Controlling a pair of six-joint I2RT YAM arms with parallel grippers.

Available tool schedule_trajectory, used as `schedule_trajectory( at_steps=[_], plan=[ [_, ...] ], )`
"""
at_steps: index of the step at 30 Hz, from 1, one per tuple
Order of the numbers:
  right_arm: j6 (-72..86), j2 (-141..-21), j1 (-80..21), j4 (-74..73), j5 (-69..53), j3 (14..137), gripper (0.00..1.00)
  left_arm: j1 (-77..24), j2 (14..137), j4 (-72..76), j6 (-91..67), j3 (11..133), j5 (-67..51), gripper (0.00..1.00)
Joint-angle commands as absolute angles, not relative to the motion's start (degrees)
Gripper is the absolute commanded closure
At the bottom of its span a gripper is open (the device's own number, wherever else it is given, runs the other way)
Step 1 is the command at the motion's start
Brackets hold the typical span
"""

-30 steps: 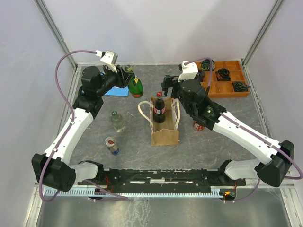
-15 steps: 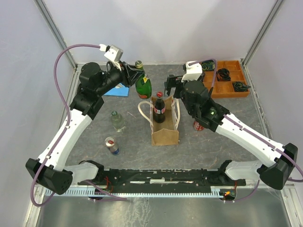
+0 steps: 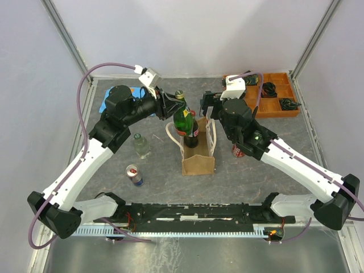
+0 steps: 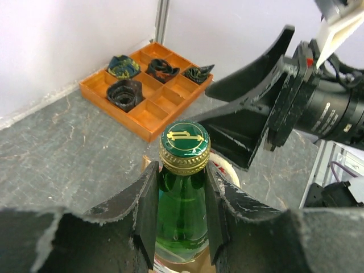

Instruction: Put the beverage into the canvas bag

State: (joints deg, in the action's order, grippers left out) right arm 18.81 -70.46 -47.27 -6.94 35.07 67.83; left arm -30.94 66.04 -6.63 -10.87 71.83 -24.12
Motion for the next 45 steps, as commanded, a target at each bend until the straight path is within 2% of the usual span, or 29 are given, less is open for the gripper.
schedule_trajectory(
  at_steps=[1,19,45],
  plan=[
    [18.38,-68.26,-47.58,-5.00,37.33,67.81,0.01,-32.62,62.30,3.32,-14.37,71.18,-24.46,0.97],
    [17.38,-64.55,-47.68,-6.42,43.52,66.66,0.01,-40.31,62.15,8.25,-11.80,60.31,-21.11,0.97],
    [16.79,-56.72,-47.55,-11.75,49.12,63.29,0.01,-47.03,74.32,29.67,-2.54,49.05,-6.44,0.97]
  ],
)
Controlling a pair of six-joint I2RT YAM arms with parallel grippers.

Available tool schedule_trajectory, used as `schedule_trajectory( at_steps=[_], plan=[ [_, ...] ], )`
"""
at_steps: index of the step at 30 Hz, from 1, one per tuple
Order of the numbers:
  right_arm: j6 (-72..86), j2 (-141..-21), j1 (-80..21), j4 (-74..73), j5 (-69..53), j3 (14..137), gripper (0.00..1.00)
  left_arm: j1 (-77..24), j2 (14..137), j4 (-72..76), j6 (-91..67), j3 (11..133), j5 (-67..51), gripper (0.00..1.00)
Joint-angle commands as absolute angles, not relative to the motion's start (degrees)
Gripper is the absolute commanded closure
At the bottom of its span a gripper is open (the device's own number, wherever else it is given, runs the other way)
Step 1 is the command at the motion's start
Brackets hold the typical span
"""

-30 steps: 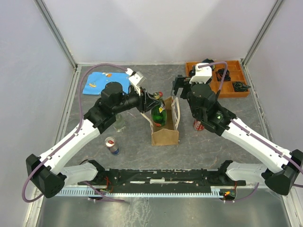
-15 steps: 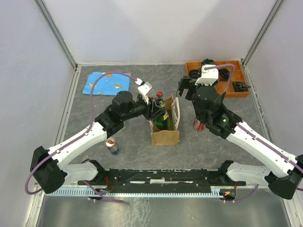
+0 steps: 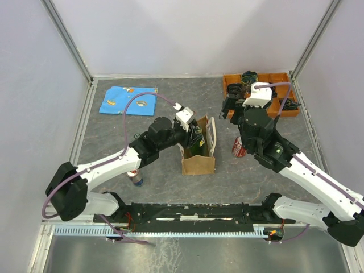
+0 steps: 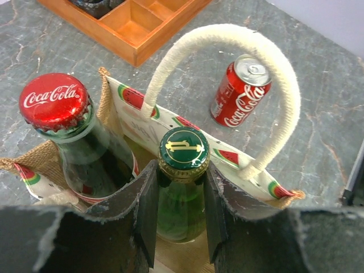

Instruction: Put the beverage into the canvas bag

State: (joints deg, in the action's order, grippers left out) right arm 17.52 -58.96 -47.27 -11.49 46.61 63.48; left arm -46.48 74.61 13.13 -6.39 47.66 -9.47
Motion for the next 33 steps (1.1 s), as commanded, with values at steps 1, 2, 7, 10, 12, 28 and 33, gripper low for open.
schedule_trajectory(
  at_steps=[1,2,7,10,12,28,33],
  plan=[
    [16.83,-56.33,-47.55,-12.13,49.40,63.15,0.01,-47.21,74.80,30.49,-2.08,48.86,-5.95,0.97],
    [16.79,-56.07,-47.57,-12.46,49.69,63.12,0.01,-47.39,75.27,31.31,-1.65,48.68,-5.43,0.97],
    [16.47,-54.71,-47.55,-13.82,50.74,62.99,0.01,-48.15,77.98,35.08,-0.66,48.34,-4.06,0.97],
    [16.35,-54.36,-47.55,-14.22,51.10,62.84,0.01,-48.63,79.12,36.91,0.31,48.49,-3.28,0.97],
    [16.34,-54.26,-47.55,-14.30,51.23,62.77,0.01,-48.85,79.78,37.74,1.24,48.79,-2.94,0.97],
    [16.69,-53.08,-47.53,-14.94,52.18,61.81,0.01,-50.07,83.93,43.35,7.19,48.11,-1.30,0.97],
    [16.88,-51.68,-47.48,-16.02,52.89,61.34,0.01,-50.08,84.65,44.59,7.28,46.71,-0.96,0.97]
  ],
)
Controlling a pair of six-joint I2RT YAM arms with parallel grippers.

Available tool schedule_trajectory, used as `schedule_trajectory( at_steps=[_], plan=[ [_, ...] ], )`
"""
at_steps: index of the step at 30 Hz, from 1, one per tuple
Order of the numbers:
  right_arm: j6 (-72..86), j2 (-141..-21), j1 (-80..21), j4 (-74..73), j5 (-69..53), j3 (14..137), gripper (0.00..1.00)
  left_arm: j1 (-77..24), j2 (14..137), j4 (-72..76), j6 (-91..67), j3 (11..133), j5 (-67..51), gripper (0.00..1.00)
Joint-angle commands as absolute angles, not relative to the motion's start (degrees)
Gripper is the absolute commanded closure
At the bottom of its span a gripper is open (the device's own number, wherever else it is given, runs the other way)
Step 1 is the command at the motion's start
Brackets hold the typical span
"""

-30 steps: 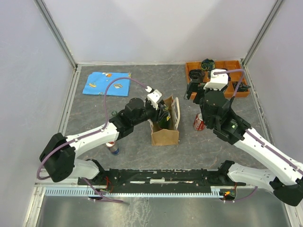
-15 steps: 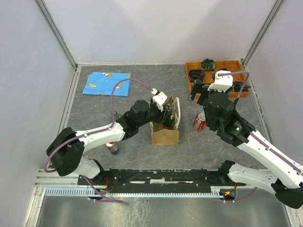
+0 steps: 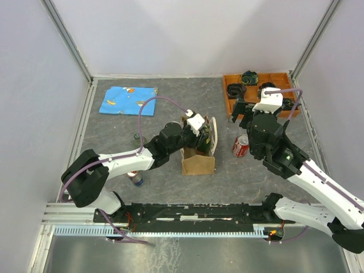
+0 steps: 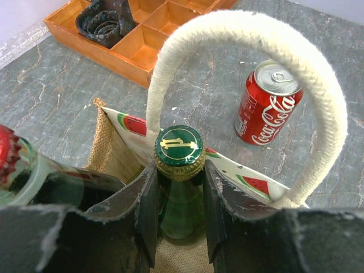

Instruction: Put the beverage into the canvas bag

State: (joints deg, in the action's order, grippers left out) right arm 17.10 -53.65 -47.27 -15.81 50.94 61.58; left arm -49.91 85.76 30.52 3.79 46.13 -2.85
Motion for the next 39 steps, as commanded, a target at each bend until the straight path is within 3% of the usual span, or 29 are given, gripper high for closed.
schedule_trajectory(
  at_steps=[1,13,14,19,24,28,39],
  plan=[
    [16.85,-51.37,-47.46,-16.16,52.98,61.21,0.01,-50.03,84.67,44.78,7.26,46.53,-0.90,0.97],
    [17.68,-50.79,-47.46,-16.78,53.18,60.74,0.01,-50.47,83.35,44.42,6.57,42.74,-0.82,0.97],
    [17.87,-50.82,-47.45,-16.77,53.18,60.58,0.01,-50.59,83.28,43.98,6.54,42.72,-0.78,0.96],
    [18.36,-51.13,-47.46,-16.55,52.93,60.39,0.01,-50.56,83.01,42.28,6.77,43.39,-0.97,0.60],
    [18.20,-51.59,-47.46,-16.34,52.82,60.36,0.01,-50.54,82.36,40.63,6.29,44.34,-1.33,0.41],
    [18.01,-51.59,-47.46,-16.35,52.90,60.24,0.01,-50.71,81.64,39.49,6.07,45.06,-1.80,0.35],
    [18.15,-50.57,-47.39,-16.44,53.73,59.30,0.01,-50.89,72.73,31.62,2.32,47.42,-0.21,0.33]
  ],
)
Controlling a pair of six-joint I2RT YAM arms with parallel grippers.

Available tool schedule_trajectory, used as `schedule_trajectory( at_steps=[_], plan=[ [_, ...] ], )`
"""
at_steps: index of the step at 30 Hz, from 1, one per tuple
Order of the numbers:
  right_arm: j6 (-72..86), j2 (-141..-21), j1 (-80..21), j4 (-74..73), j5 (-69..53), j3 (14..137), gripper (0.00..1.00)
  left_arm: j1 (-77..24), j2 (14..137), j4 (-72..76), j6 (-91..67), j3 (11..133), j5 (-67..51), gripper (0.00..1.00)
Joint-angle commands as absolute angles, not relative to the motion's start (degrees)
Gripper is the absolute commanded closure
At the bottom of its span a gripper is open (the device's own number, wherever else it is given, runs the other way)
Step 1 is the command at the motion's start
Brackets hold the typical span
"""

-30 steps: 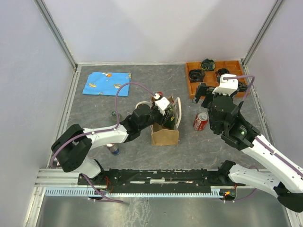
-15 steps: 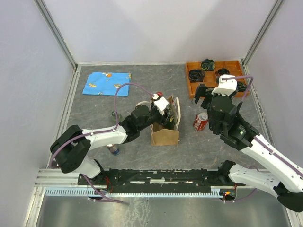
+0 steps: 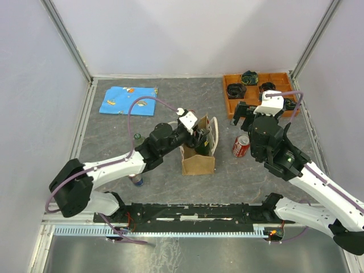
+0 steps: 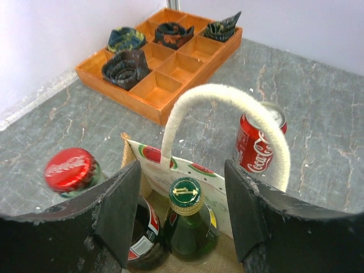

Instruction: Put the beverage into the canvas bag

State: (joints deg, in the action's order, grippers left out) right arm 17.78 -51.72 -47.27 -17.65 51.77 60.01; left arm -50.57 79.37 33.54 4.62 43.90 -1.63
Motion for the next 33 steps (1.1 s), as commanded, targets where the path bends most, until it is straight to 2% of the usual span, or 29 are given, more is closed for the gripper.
schedule_trajectory(
  at_steps=[1,9,12,17,21,33],
  plan=[
    [18.19,-50.43,-47.37,-16.44,53.83,59.21,0.01,-50.81,71.04,30.11,1.73,47.79,0.28,0.33],
    [18.11,-50.01,-47.11,-16.81,54.35,59.23,0.01,-49.48,56.56,10.61,2.64,50.02,14.74,0.29],
    [18.40,-50.01,-47.09,-16.74,54.15,59.07,0.01,-41.39,53.16,1.96,-0.47,50.14,14.16,0.29],
    [19.21,-50.09,-47.07,-16.40,53.15,58.40,0.01,-25.31,50.00,-7.00,-2.16,49.74,8.73,0.29],
    [19.75,-50.39,-47.03,-16.10,52.36,58.27,0.01,-17.91,48.38,-9.55,-0.86,47.21,4.56,0.28],
    [22.21,-48.79,-47.04,-16.38,51.86,56.53,0.01,-16.13,46.64,-12.43,-2.37,39.68,-6.59,0.28]
  ],
)
